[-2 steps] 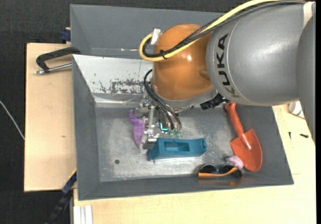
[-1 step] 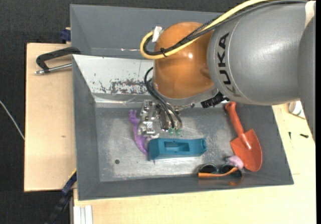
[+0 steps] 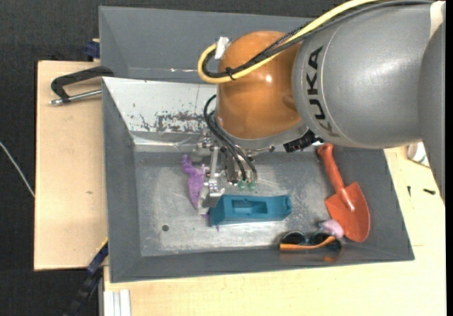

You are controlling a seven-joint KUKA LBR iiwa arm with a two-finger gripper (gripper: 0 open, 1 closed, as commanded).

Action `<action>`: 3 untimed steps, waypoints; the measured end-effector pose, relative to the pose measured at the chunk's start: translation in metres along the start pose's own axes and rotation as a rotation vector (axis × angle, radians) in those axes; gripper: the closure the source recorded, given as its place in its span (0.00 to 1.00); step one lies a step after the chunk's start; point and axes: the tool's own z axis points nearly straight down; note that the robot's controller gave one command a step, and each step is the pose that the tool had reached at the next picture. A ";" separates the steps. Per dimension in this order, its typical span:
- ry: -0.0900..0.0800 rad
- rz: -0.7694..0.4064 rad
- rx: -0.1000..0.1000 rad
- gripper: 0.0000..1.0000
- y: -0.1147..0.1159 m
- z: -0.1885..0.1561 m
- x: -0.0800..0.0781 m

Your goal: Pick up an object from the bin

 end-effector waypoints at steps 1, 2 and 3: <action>0.000 0.000 0.000 0.00 0.000 0.000 0.000; 0.000 -0.074 -0.001 0.00 -0.031 -0.006 -0.003; -0.009 -0.202 0.001 0.00 -0.039 0.036 -0.012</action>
Offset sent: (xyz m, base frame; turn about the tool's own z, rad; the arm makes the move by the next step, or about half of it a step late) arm 0.0161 -0.1346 0.0235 -0.2552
